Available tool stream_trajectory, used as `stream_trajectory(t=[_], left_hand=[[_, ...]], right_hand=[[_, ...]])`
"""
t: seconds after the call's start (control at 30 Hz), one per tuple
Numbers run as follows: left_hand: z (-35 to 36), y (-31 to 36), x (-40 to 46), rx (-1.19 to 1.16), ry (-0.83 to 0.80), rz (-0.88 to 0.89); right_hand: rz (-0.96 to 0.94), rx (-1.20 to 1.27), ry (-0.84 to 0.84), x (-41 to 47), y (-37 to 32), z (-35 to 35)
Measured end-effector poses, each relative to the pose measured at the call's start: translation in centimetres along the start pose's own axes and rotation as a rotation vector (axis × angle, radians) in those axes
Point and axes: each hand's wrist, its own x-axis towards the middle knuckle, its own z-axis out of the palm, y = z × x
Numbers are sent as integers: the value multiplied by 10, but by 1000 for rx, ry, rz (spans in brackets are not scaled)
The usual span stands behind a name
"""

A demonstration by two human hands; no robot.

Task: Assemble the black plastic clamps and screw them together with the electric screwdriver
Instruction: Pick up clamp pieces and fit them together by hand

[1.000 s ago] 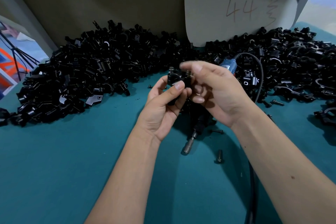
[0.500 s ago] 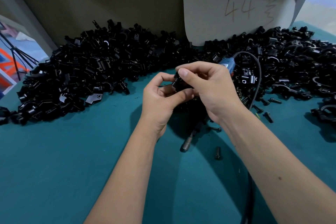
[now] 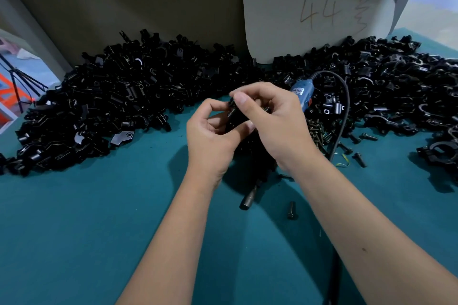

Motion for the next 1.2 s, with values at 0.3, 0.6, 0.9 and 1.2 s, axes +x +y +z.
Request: stream_trajectory(t=[0.3, 0.6, 0.9, 1.2], left_hand=[[3, -2, -1, 41, -13, -9], [3, -2, -1, 5, -38, -30], [1, -1, -1, -4, -42, -21], [2, 2, 1, -325, -22, -150]], right_hand=[[39, 22, 70, 0, 0, -1], [45, 4, 90, 2, 6, -2], [36, 62, 40, 1, 5, -4], [138, 86, 24, 7, 5, -13]])
